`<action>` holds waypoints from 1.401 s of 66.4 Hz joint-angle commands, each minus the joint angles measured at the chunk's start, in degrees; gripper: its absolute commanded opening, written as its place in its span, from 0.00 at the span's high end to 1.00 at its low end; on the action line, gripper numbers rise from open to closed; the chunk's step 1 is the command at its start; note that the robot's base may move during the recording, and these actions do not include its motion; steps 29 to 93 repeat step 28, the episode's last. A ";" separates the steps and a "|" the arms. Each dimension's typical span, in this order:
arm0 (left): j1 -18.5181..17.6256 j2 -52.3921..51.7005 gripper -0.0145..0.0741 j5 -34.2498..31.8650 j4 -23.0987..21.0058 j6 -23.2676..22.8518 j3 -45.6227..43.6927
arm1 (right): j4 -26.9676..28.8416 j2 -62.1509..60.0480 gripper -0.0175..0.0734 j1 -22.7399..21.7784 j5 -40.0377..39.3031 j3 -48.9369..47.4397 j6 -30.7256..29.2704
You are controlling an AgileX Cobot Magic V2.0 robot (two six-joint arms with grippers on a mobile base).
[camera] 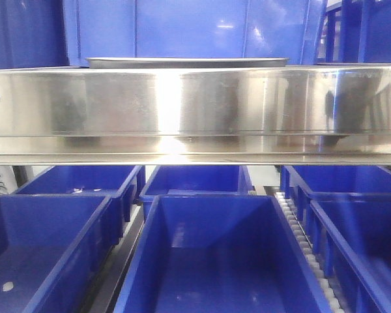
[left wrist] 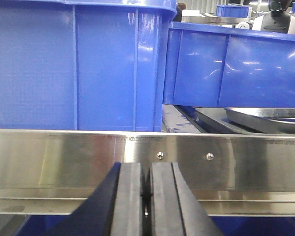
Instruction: Stack silver trays without gaps
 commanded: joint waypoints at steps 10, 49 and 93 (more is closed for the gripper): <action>0.21 -0.31 0.85 -1.02 0.27 -0.43 -0.15 | 0.02 -0.21 0.83 -0.40 -1.17 -0.02 -0.36; 0.21 -0.31 0.85 -1.02 0.27 -0.43 -0.15 | 0.02 -0.21 0.83 -0.40 -1.17 -0.02 -0.36; 0.21 -0.31 0.85 -1.02 0.27 -0.43 -0.15 | 0.02 -0.21 0.83 -0.40 -1.17 -0.02 -0.36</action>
